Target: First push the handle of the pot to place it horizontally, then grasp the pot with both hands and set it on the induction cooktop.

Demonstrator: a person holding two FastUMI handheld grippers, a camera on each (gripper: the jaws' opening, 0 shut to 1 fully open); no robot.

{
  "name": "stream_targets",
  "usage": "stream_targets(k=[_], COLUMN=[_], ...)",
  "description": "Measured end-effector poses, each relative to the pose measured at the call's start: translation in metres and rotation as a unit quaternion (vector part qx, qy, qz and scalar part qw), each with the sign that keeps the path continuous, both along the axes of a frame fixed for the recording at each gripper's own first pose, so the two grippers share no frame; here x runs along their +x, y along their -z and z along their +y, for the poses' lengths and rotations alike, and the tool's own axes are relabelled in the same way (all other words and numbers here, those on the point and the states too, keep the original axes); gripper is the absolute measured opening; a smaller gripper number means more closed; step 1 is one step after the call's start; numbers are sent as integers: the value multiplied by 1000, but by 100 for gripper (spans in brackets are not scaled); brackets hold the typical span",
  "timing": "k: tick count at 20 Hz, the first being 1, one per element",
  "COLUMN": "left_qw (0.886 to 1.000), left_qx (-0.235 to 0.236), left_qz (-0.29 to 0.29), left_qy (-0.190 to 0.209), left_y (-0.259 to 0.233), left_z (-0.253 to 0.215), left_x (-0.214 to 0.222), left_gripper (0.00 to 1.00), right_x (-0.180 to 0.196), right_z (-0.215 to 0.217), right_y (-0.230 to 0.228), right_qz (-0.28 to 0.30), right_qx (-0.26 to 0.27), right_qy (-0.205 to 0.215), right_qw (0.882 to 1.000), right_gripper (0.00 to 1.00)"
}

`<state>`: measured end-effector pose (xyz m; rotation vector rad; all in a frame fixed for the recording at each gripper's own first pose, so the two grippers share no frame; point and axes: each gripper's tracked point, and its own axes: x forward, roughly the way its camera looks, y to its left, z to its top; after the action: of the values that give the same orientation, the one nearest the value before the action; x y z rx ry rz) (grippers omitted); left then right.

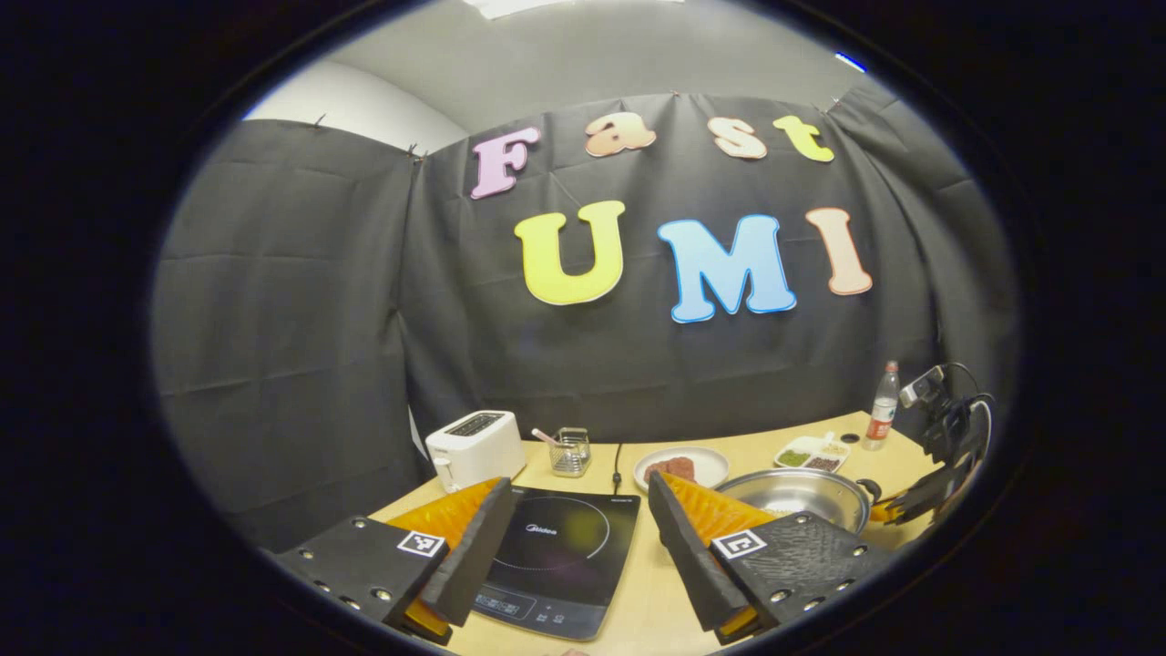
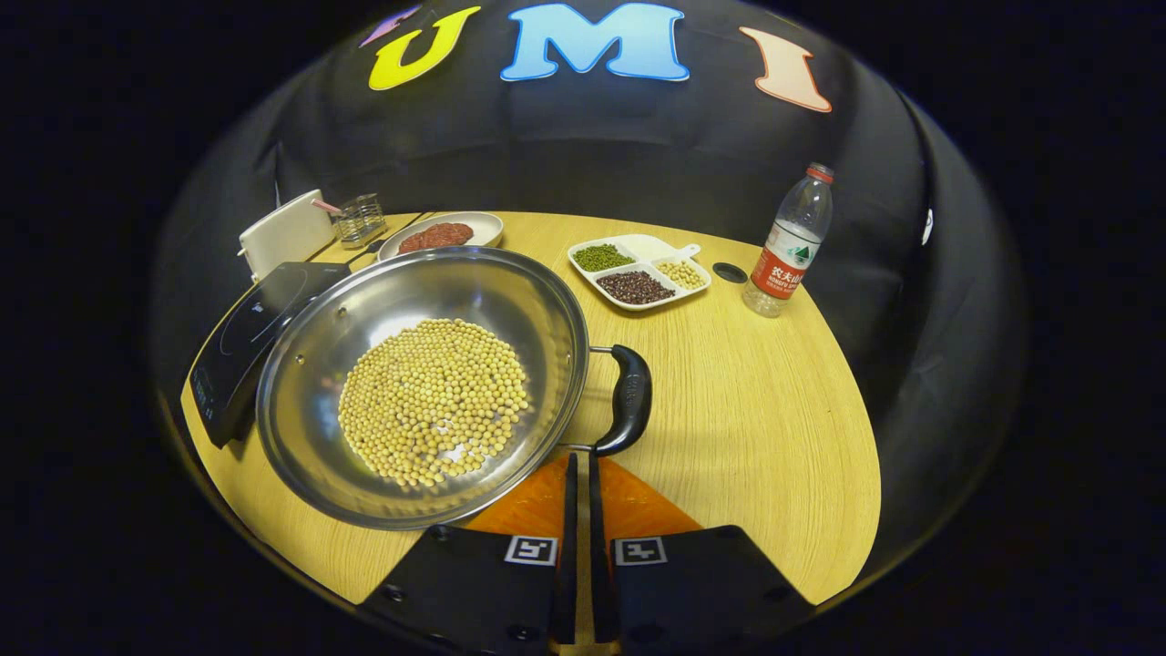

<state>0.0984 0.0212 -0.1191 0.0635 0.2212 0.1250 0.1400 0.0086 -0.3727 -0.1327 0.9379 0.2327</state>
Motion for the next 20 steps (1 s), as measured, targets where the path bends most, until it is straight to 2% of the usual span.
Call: stream_targets(k=[1, 2, 3, 5, 6, 8, 13, 14, 20], left_qw=[1000, 1000, 1000, 1000, 1000, 999, 996, 995, 990], left_qx=[-4, -7, -10, -15, -16, -19, -37, -43, -74], left_qz=[3, 6, 8, 11, 13, 21, 46, 54, 95], left_qy=[3, 5, 8, 14, 20, 36, 70, 73, 79], left_y=[4, 6, 7, 13, 16, 22, 45, 53, 94], left_z=[-2, -3, -5, -8, -11, -18, -38, -42, -50], left_x=[2, 3, 7, 12, 15, 21, 43, 48, 81], left_gripper=[87, 87, 90, 90, 90, 89, 88, 91, 88], right_x=[0, 1, 1, 5, 8, 17, 32, 34, 41], right_z=[-3, -2, -1, -1, 1, 0, 0, 0, -5], right_y=[-8, -18, -28, -47, -58, -81, -112, -113, -96], right_qz=[-14, -28, -41, -72, -90, -125, -165, -164, -143], right_qx=[-3, 1, 7, 12, 18, 31, 57, 58, 48], right_qy=[-3, -3, -2, 1, 4, 22, 52, 53, 55], right_qw=[1000, 1000, 999, 997, 996, 991, 983, 983, 987], right_gripper=[12, 26, 28, 51, 75, 100, 98, 98, 98])
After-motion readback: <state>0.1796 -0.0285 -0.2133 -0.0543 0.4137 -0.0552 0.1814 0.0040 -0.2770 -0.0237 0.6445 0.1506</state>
